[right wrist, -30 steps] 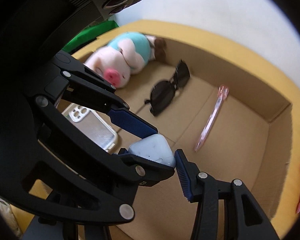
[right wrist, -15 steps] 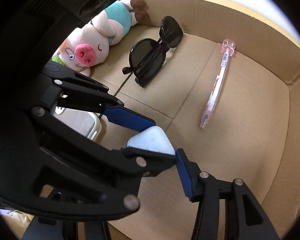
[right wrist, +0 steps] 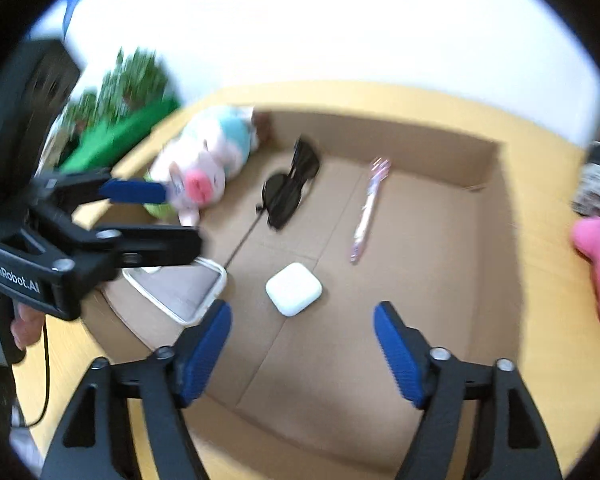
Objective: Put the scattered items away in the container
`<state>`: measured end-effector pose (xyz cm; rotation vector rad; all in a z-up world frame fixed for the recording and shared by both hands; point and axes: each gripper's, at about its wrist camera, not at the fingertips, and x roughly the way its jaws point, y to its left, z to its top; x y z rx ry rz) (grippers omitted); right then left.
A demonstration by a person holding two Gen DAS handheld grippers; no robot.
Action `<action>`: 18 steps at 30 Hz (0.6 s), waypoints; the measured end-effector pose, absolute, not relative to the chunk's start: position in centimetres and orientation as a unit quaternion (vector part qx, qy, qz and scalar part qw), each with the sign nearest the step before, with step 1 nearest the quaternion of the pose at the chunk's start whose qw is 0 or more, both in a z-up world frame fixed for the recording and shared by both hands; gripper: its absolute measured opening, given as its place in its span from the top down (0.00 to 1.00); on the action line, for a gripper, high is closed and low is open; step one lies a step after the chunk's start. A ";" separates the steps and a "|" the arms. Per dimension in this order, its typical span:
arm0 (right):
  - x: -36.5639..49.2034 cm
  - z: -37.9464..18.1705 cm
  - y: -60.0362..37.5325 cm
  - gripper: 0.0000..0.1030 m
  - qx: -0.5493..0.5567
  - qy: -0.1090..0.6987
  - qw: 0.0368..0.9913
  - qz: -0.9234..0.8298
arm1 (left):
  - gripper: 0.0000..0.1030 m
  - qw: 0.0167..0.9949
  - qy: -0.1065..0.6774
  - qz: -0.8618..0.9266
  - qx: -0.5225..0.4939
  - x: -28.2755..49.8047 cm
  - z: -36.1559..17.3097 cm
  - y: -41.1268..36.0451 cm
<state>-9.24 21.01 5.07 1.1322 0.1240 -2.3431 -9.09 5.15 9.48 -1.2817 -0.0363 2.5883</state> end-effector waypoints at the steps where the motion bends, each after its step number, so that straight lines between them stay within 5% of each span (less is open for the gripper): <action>1: -7.5 5.3 21.6 0.23 0.403 0.035 0.256 -0.878 | 0.01 0.117 -0.007 0.897 -0.425 -7.7 9.6 5.0; 9: -2.5 2.3 22.0 0.23 0.353 0.016 0.149 -0.924 | 0.00 0.034 -0.007 0.923 -0.383 -0.3 4.9 2.2; 18: -1.3 1.6 22.3 0.21 0.290 0.024 0.132 -0.948 | 0.00 -0.046 -0.011 0.960 -0.276 2.0 1.8 1.7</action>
